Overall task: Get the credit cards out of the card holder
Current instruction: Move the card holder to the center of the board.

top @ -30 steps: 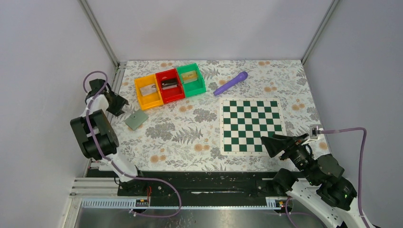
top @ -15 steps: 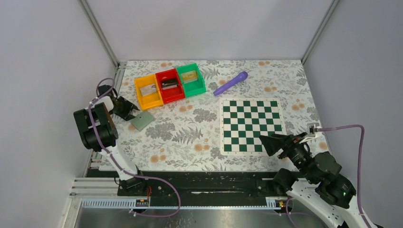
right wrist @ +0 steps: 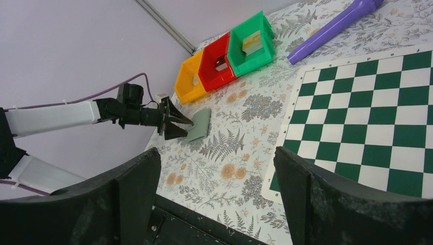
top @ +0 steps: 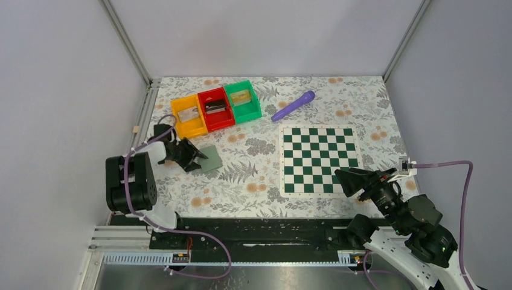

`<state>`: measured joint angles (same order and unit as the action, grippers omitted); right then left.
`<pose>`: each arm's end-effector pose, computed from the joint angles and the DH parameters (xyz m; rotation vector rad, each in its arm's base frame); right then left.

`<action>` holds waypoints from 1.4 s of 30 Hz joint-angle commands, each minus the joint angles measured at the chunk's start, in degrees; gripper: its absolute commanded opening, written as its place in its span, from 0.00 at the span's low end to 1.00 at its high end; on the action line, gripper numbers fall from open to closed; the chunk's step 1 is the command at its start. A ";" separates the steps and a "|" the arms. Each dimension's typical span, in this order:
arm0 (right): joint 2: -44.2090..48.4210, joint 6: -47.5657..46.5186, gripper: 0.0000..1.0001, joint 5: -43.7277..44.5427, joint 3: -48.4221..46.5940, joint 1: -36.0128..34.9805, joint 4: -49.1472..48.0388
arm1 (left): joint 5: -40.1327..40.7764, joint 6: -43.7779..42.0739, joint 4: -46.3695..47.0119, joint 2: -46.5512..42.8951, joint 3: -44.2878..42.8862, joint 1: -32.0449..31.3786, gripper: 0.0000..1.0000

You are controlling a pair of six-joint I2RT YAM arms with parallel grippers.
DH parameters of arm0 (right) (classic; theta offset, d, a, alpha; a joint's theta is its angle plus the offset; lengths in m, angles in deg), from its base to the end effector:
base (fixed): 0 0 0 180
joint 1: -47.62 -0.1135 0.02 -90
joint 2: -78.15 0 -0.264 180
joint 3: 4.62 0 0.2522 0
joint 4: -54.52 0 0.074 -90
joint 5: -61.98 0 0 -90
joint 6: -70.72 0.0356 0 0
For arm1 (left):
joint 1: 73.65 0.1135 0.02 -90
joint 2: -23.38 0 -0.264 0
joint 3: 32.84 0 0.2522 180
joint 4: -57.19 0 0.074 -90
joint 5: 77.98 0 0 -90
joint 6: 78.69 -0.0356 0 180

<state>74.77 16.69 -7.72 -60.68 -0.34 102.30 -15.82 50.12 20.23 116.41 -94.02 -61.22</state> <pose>0.0201 0.0039 0.3388 0.1371 1.5541 0.9116 0.2832 0.0454 0.1457 -1.0891 2.5700 -0.7918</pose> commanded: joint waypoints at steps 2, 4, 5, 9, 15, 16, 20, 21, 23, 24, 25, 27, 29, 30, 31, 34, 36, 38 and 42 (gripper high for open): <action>-0.41 1.47 0.87 0.82 -0.70 -0.27 -0.51 | -1.86 4.91 8.23 -6.40 6.63 -8.70 0.50; -1.16 1.89 0.87 0.56 -0.52 -0.29 0.81 | -2.75 6.35 11.50 -7.07 8.52 -13.26 0.50; -1.52 2.20 0.87 0.50 -0.44 -0.24 1.51 | -3.21 7.16 12.47 -7.34 9.36 -15.18 0.50; -3.29 3.19 0.86 -1.13 0.58 -0.29 2.68 | -4.75 10.84 19.89 -10.31 13.20 -21.05 0.50; -7.87 4.41 0.80 -5.07 1.80 -0.24 0.77 | 9.03 6.24 10.92 -21.21 10.23 -21.83 0.53; -8.80 4.45 0.79 -5.72 1.99 -0.28 -0.02 | 14.60 4.69 7.56 -22.29 8.62 -21.76 0.54; -11.65 5.17 0.75 -8.08 3.40 -0.28 -3.79 | 24.82 2.82 4.12 -22.35 5.35 -17.74 0.54; -12.39 5.42 0.74 -8.74 3.65 -0.30 -4.64 | 25.39 2.89 4.24 -21.57 4.87 -16.01 0.54; -13.33 5.72 0.74 -9.32 4.11 -0.29 -5.89 | 24.85 3.57 5.31 -19.50 3.96 -12.89 0.52; -13.78 5.76 0.74 -9.45 4.19 -0.29 -6.38 | 24.66 3.83 5.84 -18.34 3.55 -12.53 0.51; -14.23 5.67 0.74 -9.56 4.26 -0.28 -6.76 | 25.21 3.90 6.22 -17.23 3.03 -12.48 0.51; -14.94 5.54 0.74 -9.64 4.11 -0.28 -7.16 | 25.07 4.08 7.05 -15.28 2.41 -12.50 0.51; -15.45 5.20 0.74 -9.82 3.99 -0.29 -7.34 | 23.26 4.06 8.93 -13.78 2.69 -12.46 0.51; -15.51 5.11 0.74 -9.90 3.87 -0.29 -7.32 | 22.48 4.16 9.44 -13.03 3.06 -12.51 0.51; -15.53 5.04 0.74 -9.84 3.84 -0.29 -7.39 | 21.97 4.17 9.90 -12.38 3.38 -12.51 0.52; -15.16 5.07 0.73 -9.81 3.99 -0.29 -7.71 | 19.58 4.29 11.94 -10.78 4.90 -12.45 0.53; -14.79 5.10 0.73 -9.71 4.06 -0.29 -7.99 | 18.25 4.51 13.44 -9.93 5.79 -12.50 0.53; -14.41 5.19 0.73 -9.51 4.31 -0.29 -8.17 | 17.36 4.44 14.46 -9.07 6.31 -12.91 0.53; -14.21 5.37 0.72 -9.70 4.51 -0.29 -8.09 | 15.91 4.93 15.38 -8.58 7.71 -15.09 0.51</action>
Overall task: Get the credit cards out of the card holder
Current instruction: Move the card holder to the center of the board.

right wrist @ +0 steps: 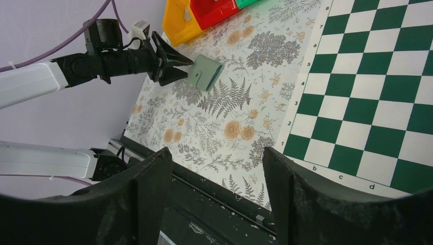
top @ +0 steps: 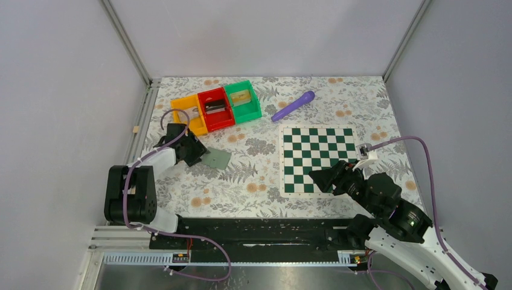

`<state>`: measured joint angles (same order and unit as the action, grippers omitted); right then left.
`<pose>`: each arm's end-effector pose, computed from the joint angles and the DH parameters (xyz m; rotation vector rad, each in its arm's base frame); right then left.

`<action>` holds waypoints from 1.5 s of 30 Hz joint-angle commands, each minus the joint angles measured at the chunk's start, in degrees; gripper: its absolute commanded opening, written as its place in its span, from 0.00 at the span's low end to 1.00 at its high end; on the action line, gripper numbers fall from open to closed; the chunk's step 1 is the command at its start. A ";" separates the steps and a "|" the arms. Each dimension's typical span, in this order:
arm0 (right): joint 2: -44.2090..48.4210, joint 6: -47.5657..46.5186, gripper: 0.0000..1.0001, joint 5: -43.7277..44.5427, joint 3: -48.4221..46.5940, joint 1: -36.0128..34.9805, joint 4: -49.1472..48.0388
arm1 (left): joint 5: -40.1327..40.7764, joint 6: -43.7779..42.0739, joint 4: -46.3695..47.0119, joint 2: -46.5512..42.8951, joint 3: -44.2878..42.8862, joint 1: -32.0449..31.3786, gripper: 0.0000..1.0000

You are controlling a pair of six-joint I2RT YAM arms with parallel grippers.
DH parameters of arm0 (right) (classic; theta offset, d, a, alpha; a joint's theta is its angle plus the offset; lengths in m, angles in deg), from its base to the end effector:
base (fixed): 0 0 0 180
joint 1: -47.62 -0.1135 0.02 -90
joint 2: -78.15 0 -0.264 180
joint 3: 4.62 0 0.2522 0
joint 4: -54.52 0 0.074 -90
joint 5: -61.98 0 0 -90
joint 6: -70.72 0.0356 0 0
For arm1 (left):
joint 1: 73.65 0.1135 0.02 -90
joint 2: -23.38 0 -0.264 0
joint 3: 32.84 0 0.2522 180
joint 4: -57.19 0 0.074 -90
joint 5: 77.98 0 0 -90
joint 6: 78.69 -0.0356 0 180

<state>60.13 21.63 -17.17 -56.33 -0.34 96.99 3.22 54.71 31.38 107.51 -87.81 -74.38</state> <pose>0.0629 0.0597 0.3184 0.0360 1.8231 0.9677 0.2758 -0.0090 0.1638 -0.8830 2.4335 -0.4914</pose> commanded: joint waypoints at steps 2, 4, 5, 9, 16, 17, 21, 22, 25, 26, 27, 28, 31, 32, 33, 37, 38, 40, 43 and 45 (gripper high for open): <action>0.36 0.53 0.72 -0.27 0.06 -0.29 -2.54 | -5.93 2.14 6.21 -0.80 3.97 -3.43 0.46; 0.21 0.53 0.71 0.06 -0.12 -0.29 -2.02 | -8.45 4.50 8.47 -2.86 7.31 -6.58 0.42; 0.08 0.45 0.71 0.24 -0.15 -0.29 -1.79 | -9.30 5.71 9.01 -4.28 9.24 -8.74 0.41; -0.54 -0.05 0.71 1.82 -0.06 -0.29 -1.35 | -11.08 12.18 14.13 -12.55 16.36 -18.61 0.38; -5.24 1.98 0.69 2.30 0.38 -0.29 -2.83 | 1.78 5.80 0.04 -22.63 7.20 -20.83 0.52; -6.35 2.59 0.68 1.78 0.38 -0.29 -3.17 | 4.39 3.97 -2.60 -21.43 4.68 -20.23 0.54; -9.70 4.38 0.67 -1.22 0.26 -0.29 -4.97 | 6.15 -2.11 -5.09 -13.94 -2.62 -15.88 0.55; -10.02 4.50 0.67 -1.98 0.28 -0.29 -5.60 | 6.36 -3.11 -4.93 -11.61 -3.91 -15.04 0.55; -10.05 4.45 0.66 -3.17 0.81 -0.28 -7.23 | 4.59 -5.32 -4.94 -4.09 -8.61 -12.90 0.56; -9.68 4.18 0.66 -3.47 0.98 -0.29 -7.82 | 3.67 -5.95 -5.21 -1.18 -11.15 -12.46 0.56; -9.32 4.01 0.66 -3.50 1.18 -0.29 -8.12 | 3.37 -6.70 -6.00 1.51 -13.32 -12.36 0.56; -9.05 3.88 0.66 -3.43 1.45 -0.29 -8.32 | 3.77 -7.35 -7.13 3.93 -15.29 -12.36 0.55; -8.96 4.01 0.66 -2.66 1.60 -0.29 -7.77 | 4.16 -8.33 -8.79 9.43 -18.62 -12.36 0.54; -9.22 4.11 0.65 -2.33 1.34 -0.29 -7.14 | 4.08 -8.32 -9.05 10.48 -18.98 -12.36 0.54; -9.57 4.18 0.65 -2.17 1.01 -0.29 -6.35 | 3.81 -8.43 -9.30 11.23 -19.03 -12.36 0.54; -10.01 3.75 0.65 -1.70 0.62 -0.29 -3.60 | 0.36 -8.43 -8.22 11.89 -16.36 -12.43 0.53; -9.68 3.70 0.65 -1.50 1.00 -0.29 -3.58 | -0.74 -8.24 -7.45 11.67 -15.35 -12.49 0.53; -8.95 3.83 0.65 -1.02 1.87 -0.29 -4.19 | -2.48 -7.71 -6.46 11.27 -13.12 -12.89 0.52; -8.74 2.72 0.65 -1.06 2.31 -0.35 -5.20 | -5.44 -5.79 -3.15 9.45 -9.32 -13.94 0.50; -9.22 0.98 0.66 -1.71 2.40 -0.28 -5.48 | -8.37 -4.68 -0.94 7.49 -6.16 -15.05 0.48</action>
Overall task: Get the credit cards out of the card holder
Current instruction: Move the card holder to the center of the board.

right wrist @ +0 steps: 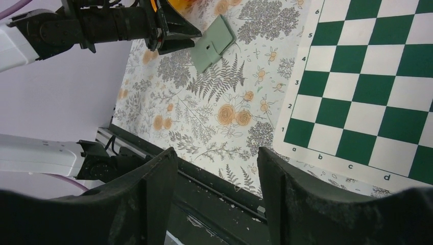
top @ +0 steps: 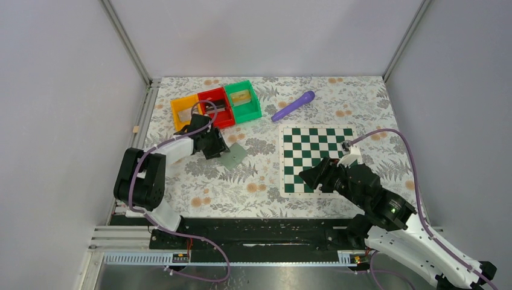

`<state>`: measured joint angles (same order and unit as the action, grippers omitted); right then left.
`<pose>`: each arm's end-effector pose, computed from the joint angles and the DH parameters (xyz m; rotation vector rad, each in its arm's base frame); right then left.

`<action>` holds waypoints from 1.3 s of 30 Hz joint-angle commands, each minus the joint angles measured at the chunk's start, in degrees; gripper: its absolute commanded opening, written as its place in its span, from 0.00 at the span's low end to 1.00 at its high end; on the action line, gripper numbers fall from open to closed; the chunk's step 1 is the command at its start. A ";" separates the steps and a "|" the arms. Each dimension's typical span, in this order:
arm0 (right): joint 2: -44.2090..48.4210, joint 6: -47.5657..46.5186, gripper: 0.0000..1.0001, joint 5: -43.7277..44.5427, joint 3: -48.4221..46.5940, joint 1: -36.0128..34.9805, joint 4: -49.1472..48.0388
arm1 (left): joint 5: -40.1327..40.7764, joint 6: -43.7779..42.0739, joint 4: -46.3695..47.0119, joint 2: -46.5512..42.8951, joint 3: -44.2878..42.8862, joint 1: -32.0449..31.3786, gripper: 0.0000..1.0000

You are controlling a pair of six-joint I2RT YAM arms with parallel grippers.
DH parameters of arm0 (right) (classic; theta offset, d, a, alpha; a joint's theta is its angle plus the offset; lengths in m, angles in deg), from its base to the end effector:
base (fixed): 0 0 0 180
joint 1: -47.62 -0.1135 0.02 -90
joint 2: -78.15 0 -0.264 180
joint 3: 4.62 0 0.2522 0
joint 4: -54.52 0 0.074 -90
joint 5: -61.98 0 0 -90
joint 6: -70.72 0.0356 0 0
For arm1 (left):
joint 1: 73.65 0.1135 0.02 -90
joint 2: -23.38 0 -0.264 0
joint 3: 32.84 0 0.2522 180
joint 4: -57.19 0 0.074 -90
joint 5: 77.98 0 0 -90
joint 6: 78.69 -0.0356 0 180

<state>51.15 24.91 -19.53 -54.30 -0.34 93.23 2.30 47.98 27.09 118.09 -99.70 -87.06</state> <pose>0.0859 0.0874 0.3004 0.0451 1.9644 0.9632 0.3124 -0.0807 0.1663 -0.4719 2.6146 -0.5275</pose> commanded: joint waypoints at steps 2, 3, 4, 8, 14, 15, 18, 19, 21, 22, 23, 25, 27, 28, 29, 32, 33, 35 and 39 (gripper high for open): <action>-1.04 -2.98 0.66 2.11 0.04 -0.29 -0.84 | -8.63 3.45 5.18 -5.49 8.71 -3.56 0.47; -1.78 -3.13 0.65 3.08 -0.34 -0.29 -0.18 | -9.65 4.13 6.42 -7.11 10.27 -4.09 0.46; -2.66 -3.42 0.65 3.83 -0.79 -0.29 -0.01 | -10.06 5.21 7.53 -8.23 11.70 -4.80 0.45; -7.96 -4.05 0.64 4.94 -2.75 -0.24 -1.56 | -13.64 9.97 12.50 -12.99 17.04 -6.30 0.41; -22.13 -4.98 0.60 5.52 -7.89 -0.29 -6.00 | -4.69 9.19 5.58 -19.43 14.52 -5.19 0.48; -25.85 -5.27 0.59 5.55 -8.83 -0.26 -6.91 | -3.13 9.26 5.05 -19.84 14.07 -3.78 0.48; -35.38 -6.74 0.57 4.27 -12.98 -0.29 -9.80 | -2.64 11.22 7.95 -20.56 15.70 0.57 0.49; -38.75 -7.34 0.57 3.73 -14.74 -0.36 -10.61 | -2.99 11.92 9.51 -20.54 16.69 1.94 0.48; -45.25 -9.29 0.56 3.42 -18.35 -0.79 -11.78 | -3.05 12.80 11.80 -19.49 18.02 3.65 0.49; -48.69 -10.25 0.56 3.81 -20.52 -1.18 -11.82 | -3.34 13.03 12.72 -18.58 18.37 4.21 0.49; -52.19 -11.18 0.57 4.08 -22.96 -1.54 -11.37 | -3.93 13.22 13.86 -17.46 18.57 4.65 0.49; -59.27 -12.71 0.57 4.52 -28.57 -2.35 -8.68 | -5.22 13.70 16.64 -15.09 18.91 4.88 0.49; -65.81 -13.89 0.57 4.92 -34.85 -3.28 -6.90 | -6.29 14.52 20.38 -13.09 19.36 5.05 0.49; -69.06 -14.27 0.56 4.99 -37.00 -3.66 -6.59 | -7.06 14.91 21.80 -12.05 19.57 5.15 0.49; -71.57 -14.46 0.56 4.89 -38.90 -4.09 -6.57 | -8.00 15.29 23.16 -11.12 19.69 5.27 0.49; -77.74 -15.03 0.55 4.31 -43.49 -4.79 -7.09 | -9.65 15.70 25.15 -8.84 19.79 5.51 0.49; -79.49 -15.08 0.55 3.97 -44.68 -4.98 -7.24 | -9.74 15.71 25.44 -8.39 19.87 5.57 0.49; -83.13 -15.12 0.55 2.66 -47.41 -5.16 -7.29 | -10.80 16.03 27.04 -7.26 20.10 5.83 0.49; -88.79 -14.97 0.54 0.96 -51.56 -5.47 -7.51 | -13.54 16.80 30.01 -4.69 20.01 6.03 0.48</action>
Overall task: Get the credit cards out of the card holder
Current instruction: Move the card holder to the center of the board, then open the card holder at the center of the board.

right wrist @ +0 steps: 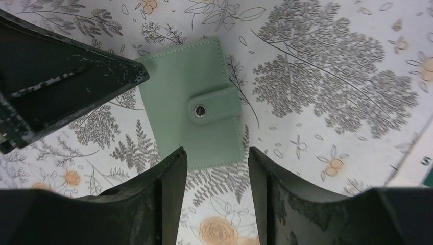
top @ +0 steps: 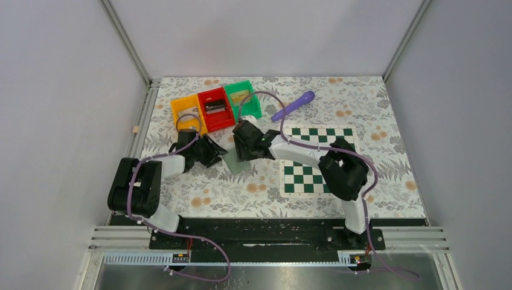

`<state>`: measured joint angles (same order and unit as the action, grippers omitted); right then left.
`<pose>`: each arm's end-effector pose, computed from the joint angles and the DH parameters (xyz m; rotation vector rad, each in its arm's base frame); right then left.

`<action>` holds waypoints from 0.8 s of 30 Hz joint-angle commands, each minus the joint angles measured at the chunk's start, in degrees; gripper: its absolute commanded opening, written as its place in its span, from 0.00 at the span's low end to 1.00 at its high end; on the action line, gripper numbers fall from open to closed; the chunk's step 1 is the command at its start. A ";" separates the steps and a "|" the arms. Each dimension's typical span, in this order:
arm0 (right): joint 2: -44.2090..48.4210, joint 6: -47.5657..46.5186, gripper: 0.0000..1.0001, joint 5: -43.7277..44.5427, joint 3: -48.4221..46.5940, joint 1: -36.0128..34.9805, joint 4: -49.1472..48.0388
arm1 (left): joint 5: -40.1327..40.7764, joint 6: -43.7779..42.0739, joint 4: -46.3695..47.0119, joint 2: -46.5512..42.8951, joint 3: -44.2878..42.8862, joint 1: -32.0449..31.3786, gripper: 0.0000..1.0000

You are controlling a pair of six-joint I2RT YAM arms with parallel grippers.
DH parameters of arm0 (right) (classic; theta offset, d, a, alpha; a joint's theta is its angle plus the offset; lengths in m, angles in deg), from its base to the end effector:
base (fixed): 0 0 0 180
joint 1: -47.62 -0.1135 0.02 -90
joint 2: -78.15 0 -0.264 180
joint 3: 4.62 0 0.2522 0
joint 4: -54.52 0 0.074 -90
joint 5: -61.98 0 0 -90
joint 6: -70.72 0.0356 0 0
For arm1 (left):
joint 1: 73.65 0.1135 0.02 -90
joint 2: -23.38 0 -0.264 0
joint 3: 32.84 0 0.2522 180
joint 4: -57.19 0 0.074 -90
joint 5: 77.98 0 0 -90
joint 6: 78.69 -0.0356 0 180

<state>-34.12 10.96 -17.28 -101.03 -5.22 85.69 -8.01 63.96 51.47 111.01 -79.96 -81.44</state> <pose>0.2692 0.3442 0.2091 -0.3867 2.3929 0.4618 0.2710 -0.0494 0.1359 -0.7919 2.3844 -0.8891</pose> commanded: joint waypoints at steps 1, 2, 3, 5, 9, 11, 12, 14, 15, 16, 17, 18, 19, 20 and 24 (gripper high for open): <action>-4.60 -0.92 0.54 -1.38 -5.66 -0.61 0.09 | -3.46 0.64 5.74 2.93 0.11 0.49 0.47; -5.48 -0.77 0.54 -1.39 -6.40 -0.64 0.33 | -3.82 0.56 5.83 3.27 0.00 0.51 0.46; -6.40 -0.75 0.54 -1.16 -7.13 -0.69 0.76 | -4.07 0.55 6.04 3.52 0.06 0.49 0.46; -7.71 -0.54 0.54 -0.66 -8.09 -0.67 1.37 | -4.27 0.72 6.46 3.46 0.46 0.45 0.46; -9.05 -0.16 0.54 -0.72 -8.24 -0.75 0.99 | -5.53 1.12 7.75 3.64 0.77 0.45 0.45; -9.52 -0.10 0.54 -0.81 -8.38 -0.84 0.72 | -6.74 1.43 8.51 4.13 0.79 0.42 0.44; -9.67 -0.21 0.54 -0.74 -8.62 -0.86 0.82 | -7.25 1.61 8.90 4.45 0.77 0.33 0.44; -10.28 -0.50 0.54 -0.14 -9.42 -0.99 1.68 | -7.73 1.74 9.31 4.88 0.68 0.32 0.43; -10.64 -0.53 0.54 0.40 -9.98 -1.03 2.21 | -7.82 1.75 9.38 5.04 0.59 0.24 0.43; -11.05 -0.53 0.53 0.87 -10.62 -1.16 2.72 | -7.96 1.64 9.51 5.31 0.52 0.17 0.43; -11.39 -0.51 0.53 1.21 -10.92 -1.16 3.06 | -8.14 1.65 9.46 5.49 0.41 0.15 0.43; -11.75 -0.45 0.53 1.42 -11.21 -1.20 3.27 | -8.36 1.71 9.46 5.72 0.35 0.11 0.43; -12.08 -0.49 0.53 1.65 -11.48 -1.20 3.43 | -8.41 1.85 9.53 5.83 0.40 0.00 0.43; -12.43 -0.57 0.53 1.94 -11.74 -1.28 3.53 | -8.58 1.90 9.68 5.88 0.35 -0.07 0.43; -14.02 -0.86 0.52 3.74 -13.46 -1.50 5.56 | -8.62 1.63 9.38 6.10 0.23 -0.25 0.42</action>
<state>-46.05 10.79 -16.42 -111.11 -5.63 89.97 -14.59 65.77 59.53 116.02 -79.77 -81.18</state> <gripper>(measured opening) 0.531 0.424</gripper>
